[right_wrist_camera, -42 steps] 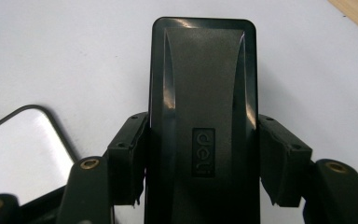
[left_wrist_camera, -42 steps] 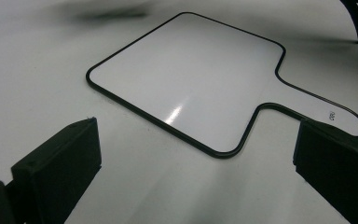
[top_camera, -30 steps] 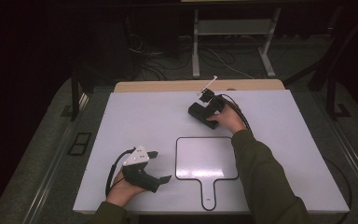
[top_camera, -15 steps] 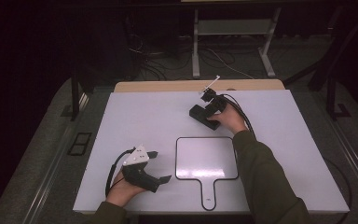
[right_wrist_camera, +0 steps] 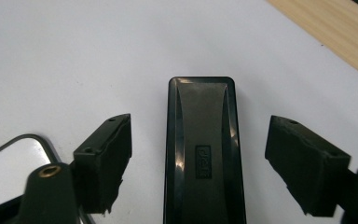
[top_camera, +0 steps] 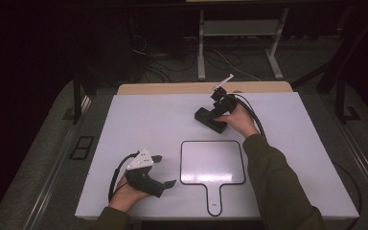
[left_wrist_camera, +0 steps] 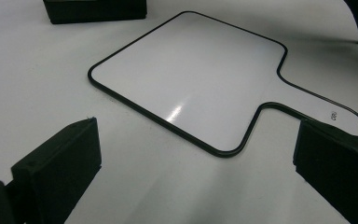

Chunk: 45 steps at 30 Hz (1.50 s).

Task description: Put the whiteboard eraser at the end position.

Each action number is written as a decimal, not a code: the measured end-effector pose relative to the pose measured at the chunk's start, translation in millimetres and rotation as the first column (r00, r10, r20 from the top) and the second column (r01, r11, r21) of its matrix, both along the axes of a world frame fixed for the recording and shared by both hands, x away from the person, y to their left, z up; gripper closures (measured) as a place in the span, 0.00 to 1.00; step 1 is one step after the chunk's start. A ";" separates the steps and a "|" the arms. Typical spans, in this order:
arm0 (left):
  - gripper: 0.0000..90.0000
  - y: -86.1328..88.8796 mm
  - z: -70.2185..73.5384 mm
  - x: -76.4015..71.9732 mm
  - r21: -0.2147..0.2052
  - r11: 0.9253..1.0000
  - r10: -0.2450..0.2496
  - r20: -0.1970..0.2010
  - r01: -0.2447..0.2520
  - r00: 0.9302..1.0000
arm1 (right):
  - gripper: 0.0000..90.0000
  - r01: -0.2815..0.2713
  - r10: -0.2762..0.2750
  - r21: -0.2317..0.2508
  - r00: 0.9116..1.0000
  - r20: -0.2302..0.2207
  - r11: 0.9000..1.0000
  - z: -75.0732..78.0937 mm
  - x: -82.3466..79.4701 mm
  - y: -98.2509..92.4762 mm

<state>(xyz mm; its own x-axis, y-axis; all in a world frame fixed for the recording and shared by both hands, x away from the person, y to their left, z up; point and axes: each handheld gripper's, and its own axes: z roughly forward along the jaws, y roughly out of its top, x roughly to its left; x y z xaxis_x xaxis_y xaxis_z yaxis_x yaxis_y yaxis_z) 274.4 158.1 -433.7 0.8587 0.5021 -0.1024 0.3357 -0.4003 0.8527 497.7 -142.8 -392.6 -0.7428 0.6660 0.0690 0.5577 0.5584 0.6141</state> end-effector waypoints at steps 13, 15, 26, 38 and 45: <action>0.00 -0.3 -0.3 2.0 0.006 1.000 0.004 -0.004 -0.004 1.000 | 0.19 -0.007 0.004 0.042 0.998 0.062 0.999 8.3 -21.7 -17.7; 0.00 -0.3 -0.5 2.3 0.000 1.000 0.007 -0.005 -0.007 1.000 | 0.18 -0.013 0.010 0.045 0.998 0.066 0.999 8.9 -24.4 -19.0; 0.00 2.1 -2.3 6.6 -0.013 0.999 0.029 -0.027 -0.029 0.999 | 0.18 -0.026 0.018 0.099 0.997 0.079 0.995 6.6 -44.6 -24.8; 0.00 2.6 -3.7 6.0 -0.006 1.000 0.028 -0.028 -0.028 0.999 | 0.18 -0.032 0.014 0.149 0.993 0.119 0.988 7.2 -69.7 -30.8; 0.00 2.7 -4.2 5.2 0.006 1.000 0.026 -0.024 -0.026 0.999 | 0.18 -0.026 0.002 0.176 0.991 0.134 0.984 4.7 -83.1 -34.9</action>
